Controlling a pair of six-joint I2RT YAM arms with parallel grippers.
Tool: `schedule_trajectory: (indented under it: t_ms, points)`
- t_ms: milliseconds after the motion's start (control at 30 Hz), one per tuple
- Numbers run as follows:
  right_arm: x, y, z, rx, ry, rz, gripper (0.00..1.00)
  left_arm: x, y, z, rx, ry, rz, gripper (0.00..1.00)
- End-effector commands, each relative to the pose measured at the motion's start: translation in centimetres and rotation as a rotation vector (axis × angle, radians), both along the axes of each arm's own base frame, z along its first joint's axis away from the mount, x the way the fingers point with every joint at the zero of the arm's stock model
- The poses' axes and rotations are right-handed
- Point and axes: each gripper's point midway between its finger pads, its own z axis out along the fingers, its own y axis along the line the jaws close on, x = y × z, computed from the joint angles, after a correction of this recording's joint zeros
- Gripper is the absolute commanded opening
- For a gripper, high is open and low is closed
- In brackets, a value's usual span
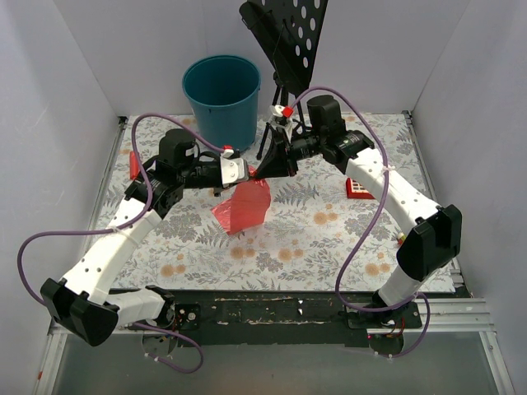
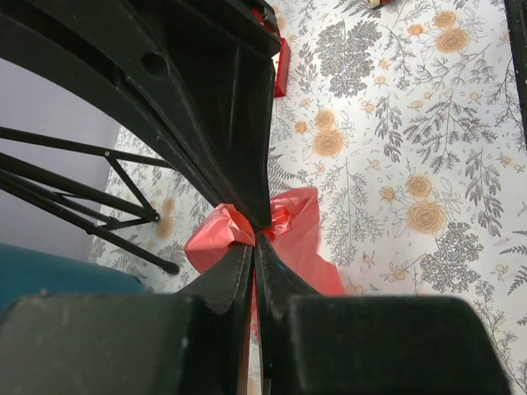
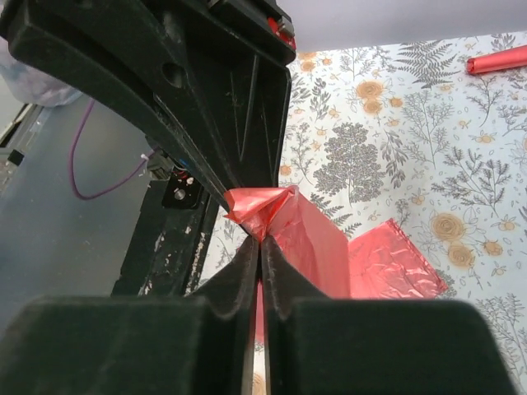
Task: Put the trash bags into the trash bin
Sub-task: Unfold the trash bag at the center of the board.
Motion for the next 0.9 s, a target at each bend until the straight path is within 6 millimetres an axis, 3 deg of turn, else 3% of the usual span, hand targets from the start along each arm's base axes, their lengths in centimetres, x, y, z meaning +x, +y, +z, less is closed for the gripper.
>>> schedule_trajectory:
  t_ms: [0,100,300,567,667,800,867]
  points:
    - [0.4,0.4,1.9,0.043,-0.071,0.011,0.01,-1.2,0.0,1.5,-0.010,-0.057,-0.049,0.00]
    - [1.2,0.1,2.1,0.041,-0.055,-0.025,0.01,-1.4,0.5,0.5,0.030,-0.058,-0.045,0.00]
    - [4.4,-2.3,1.8,0.035,0.027,-0.143,0.01,-1.7,1.4,-0.9,0.084,-0.053,-0.024,0.00]
    - [5.9,-2.8,0.6,-0.001,0.044,-0.239,0.01,-1.4,1.1,-0.7,0.054,-0.021,-0.005,0.00]
    - [5.8,-2.8,1.0,0.006,0.031,-0.234,0.01,-1.3,1.1,-0.7,0.053,-0.014,0.006,0.00]
    - [4.0,-2.3,2.6,0.051,0.018,-0.150,0.45,-1.3,1.1,-0.7,0.044,-0.012,0.010,0.00]
    - [3.1,-1.6,2.7,0.054,0.021,-0.111,0.50,-1.3,0.9,-0.4,0.030,-0.014,0.006,0.00]
